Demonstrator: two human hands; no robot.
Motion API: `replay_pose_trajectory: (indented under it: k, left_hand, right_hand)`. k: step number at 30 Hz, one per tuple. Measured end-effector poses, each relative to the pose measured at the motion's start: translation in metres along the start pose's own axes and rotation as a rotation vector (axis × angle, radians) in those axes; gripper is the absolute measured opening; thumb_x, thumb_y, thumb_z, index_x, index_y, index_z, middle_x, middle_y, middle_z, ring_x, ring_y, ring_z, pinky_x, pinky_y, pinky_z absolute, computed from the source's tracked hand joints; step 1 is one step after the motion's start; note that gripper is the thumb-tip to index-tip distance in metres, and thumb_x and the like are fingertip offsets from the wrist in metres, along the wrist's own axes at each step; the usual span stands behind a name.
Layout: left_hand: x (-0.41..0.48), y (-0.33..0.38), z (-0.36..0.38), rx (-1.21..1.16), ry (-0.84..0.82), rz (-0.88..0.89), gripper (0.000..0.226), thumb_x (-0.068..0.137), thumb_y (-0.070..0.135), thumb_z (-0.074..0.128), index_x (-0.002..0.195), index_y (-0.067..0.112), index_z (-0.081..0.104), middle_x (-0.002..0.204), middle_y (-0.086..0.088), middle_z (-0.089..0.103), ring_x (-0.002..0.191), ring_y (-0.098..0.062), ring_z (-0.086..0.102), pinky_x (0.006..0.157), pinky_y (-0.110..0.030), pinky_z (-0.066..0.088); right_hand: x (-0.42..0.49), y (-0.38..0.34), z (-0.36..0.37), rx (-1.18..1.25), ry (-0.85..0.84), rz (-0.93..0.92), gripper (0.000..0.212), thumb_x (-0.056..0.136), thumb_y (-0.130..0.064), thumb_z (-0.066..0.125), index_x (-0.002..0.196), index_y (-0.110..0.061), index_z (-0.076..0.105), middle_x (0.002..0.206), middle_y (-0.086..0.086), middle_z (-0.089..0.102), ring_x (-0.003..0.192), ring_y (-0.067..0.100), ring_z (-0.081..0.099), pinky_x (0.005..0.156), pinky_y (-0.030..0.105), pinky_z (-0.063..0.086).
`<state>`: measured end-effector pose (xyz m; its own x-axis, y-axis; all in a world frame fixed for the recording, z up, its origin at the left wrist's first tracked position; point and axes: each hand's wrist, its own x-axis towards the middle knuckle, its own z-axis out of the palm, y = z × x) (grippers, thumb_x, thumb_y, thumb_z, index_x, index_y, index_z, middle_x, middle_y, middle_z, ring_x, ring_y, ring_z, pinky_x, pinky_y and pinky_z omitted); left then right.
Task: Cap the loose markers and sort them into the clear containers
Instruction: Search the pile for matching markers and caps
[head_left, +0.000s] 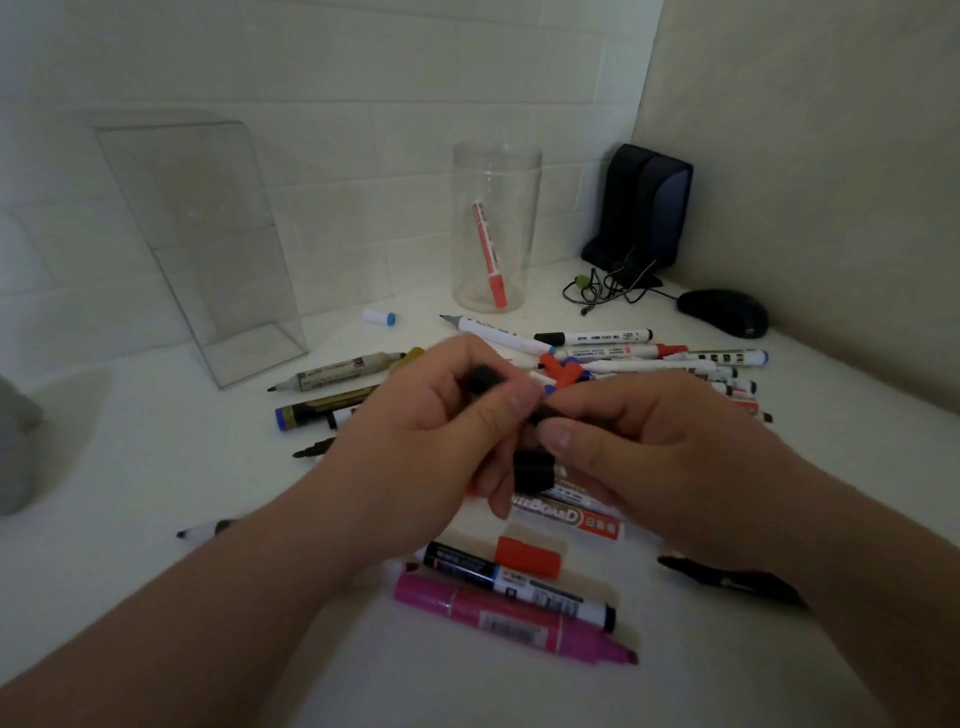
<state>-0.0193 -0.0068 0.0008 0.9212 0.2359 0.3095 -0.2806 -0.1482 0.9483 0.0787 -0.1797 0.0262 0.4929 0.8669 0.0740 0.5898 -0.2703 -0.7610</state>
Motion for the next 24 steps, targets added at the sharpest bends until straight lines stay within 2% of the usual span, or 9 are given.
replay_pose_trajectory:
  k: [2,4,6,8,12,16,20,24]
  left_hand:
    - [0.002,0.006,-0.006,-0.084,0.161,0.004,0.03,0.092,0.041,0.059,0.076,0.017,0.052,0.056,-0.006,0.046,0.045,-0.024,0.045,0.05,-0.034,0.043]
    - [0.004,0.015,-0.016,-0.255,0.29,0.008,0.027,0.091,0.037,0.056,0.077,0.014,0.05,0.059,-0.002,0.042,0.046,-0.019,0.038,0.046,-0.03,0.041]
    - [0.006,0.017,-0.023,-0.382,0.332,-0.017,0.022,0.091,0.031,0.056,0.081,0.011,0.054,0.063,-0.002,0.043,0.05,-0.015,0.036,0.046,-0.027,0.04]
    - [0.009,0.012,-0.023,-0.428,0.277,-0.048,0.016,0.091,0.022,0.056,0.089,0.007,0.063,0.07,-0.004,0.047,0.057,-0.013,0.041,0.05,-0.026,0.041]
    - [0.01,-0.001,-0.018,-0.378,0.129,-0.082,0.013,0.087,0.007,0.066,0.096,0.009,0.073,0.077,-0.007,0.06,0.065,-0.015,0.053,0.058,-0.026,0.049]
    - [0.008,-0.004,-0.017,-0.224,0.082,-0.075,0.019,0.077,0.011,0.073,0.091,0.023,0.079,0.079,-0.003,0.069,0.07,-0.016,0.061,0.071,-0.029,0.052]
    - [0.006,-0.001,-0.017,-0.132,0.053,-0.061,0.026,0.068,0.029,0.079,0.094,0.027,0.078,0.095,-0.009,0.074,0.083,-0.027,0.065,0.082,-0.037,0.05]
    - [0.004,0.003,-0.016,-0.049,0.031,-0.069,0.019,0.076,0.02,0.081,0.095,0.025,0.077,0.097,-0.013,0.075,0.084,-0.027,0.067,0.081,-0.036,0.051]
  right_hand:
    - [-0.002,0.001,-0.002,-0.308,0.065,-0.029,0.021,0.096,-0.041,0.051,0.101,-0.036,0.07,0.071,-0.02,0.063,0.059,0.006,0.057,0.051,0.018,0.044]
    - [-0.002,0.0,-0.004,-0.295,0.126,-0.004,0.019,0.096,-0.041,0.052,0.104,-0.04,0.069,0.078,-0.025,0.063,0.062,0.005,0.058,0.053,0.017,0.047]
    - [-0.001,0.0,-0.003,-0.222,0.164,0.008,0.013,0.096,-0.038,0.054,0.097,-0.047,0.064,0.078,-0.024,0.064,0.058,0.009,0.057,0.051,0.019,0.048]
    - [0.001,-0.001,-0.004,-0.168,0.188,-0.019,0.015,0.095,-0.037,0.056,0.088,-0.05,0.06,0.077,-0.018,0.066,0.061,0.011,0.058,0.055,0.02,0.048]
    - [0.002,0.0,-0.003,-0.129,0.174,-0.067,0.011,0.092,-0.041,0.055,0.087,-0.048,0.062,0.074,-0.017,0.067,0.064,0.01,0.06,0.064,0.024,0.051]
    - [0.001,0.003,-0.006,-0.077,0.22,-0.108,0.015,0.091,-0.043,0.054,0.081,-0.049,0.063,0.069,-0.011,0.067,0.06,0.014,0.06,0.06,0.029,0.05]
    - [0.0,0.002,-0.008,-0.061,0.197,-0.118,0.019,0.081,-0.053,0.048,0.087,-0.048,0.065,0.072,-0.011,0.068,0.063,0.012,0.061,0.061,0.026,0.05]
    - [0.0,0.004,-0.007,-0.095,0.178,-0.118,0.018,0.088,-0.044,0.056,0.098,-0.043,0.071,0.075,-0.007,0.07,0.063,0.014,0.061,0.057,0.031,0.049]
